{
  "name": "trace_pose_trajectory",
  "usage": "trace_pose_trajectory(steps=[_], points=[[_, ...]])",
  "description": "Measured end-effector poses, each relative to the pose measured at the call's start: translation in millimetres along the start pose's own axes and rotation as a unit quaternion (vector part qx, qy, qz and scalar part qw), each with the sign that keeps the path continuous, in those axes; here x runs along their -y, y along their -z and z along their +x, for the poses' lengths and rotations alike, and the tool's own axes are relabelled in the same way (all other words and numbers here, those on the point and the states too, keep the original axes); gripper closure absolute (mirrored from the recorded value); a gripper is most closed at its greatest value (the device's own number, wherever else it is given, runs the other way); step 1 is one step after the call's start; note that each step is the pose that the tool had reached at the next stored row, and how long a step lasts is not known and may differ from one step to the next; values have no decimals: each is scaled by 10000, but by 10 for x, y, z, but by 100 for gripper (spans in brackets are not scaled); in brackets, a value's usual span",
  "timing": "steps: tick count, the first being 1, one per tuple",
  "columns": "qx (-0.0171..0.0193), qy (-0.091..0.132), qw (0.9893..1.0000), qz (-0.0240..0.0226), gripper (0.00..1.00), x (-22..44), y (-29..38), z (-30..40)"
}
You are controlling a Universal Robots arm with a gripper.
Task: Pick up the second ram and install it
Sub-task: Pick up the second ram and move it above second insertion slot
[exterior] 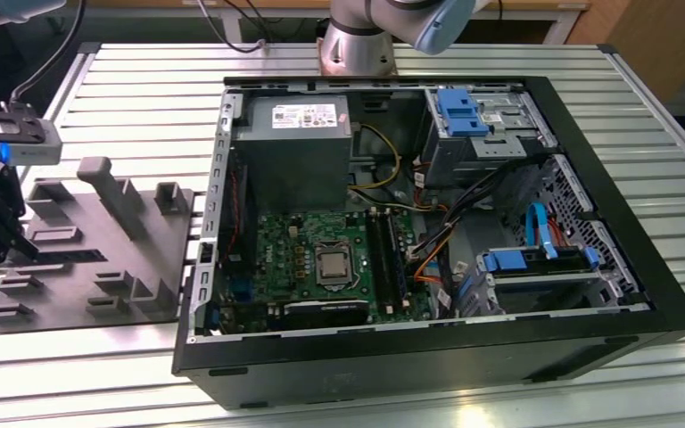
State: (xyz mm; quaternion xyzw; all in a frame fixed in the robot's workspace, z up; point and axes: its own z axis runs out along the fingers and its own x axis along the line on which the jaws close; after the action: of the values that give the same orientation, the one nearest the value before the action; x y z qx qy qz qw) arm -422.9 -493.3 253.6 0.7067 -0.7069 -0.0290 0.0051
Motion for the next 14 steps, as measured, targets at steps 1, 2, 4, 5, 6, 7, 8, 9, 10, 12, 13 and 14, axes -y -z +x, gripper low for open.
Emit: trace_pose_trajectory(steps=[1, 2, 4, 5, 6, 7, 8, 9, 10, 12, 13, 14], points=[[0, 0, 10000, 0, 88, 0, 4, 0], [0, 0, 10000, 0, 88, 0, 9, 0], [0, 0, 10000, 0, 88, -1, 19, -1], [0, 0, 10000, 0, 88, -1, 24, -1], [0, 0, 10000, -1, 88, -2, 29, -1], [0, 0, 10000, -1, 88, -2, 35, -1], [0, 1, 10000, 0, 88, -2, 40, -1], [0, 0, 10000, 0, 88, -2, 46, -2], [0, 0, 10000, 0, 88, -3, 52, -2], [1, 0, 10000, 0, 88, -4, 63, -3], [1, 0, 10000, -1, 88, -4, 70, -3], [1, 0, 10000, 0, 88, -4, 75, -3]])
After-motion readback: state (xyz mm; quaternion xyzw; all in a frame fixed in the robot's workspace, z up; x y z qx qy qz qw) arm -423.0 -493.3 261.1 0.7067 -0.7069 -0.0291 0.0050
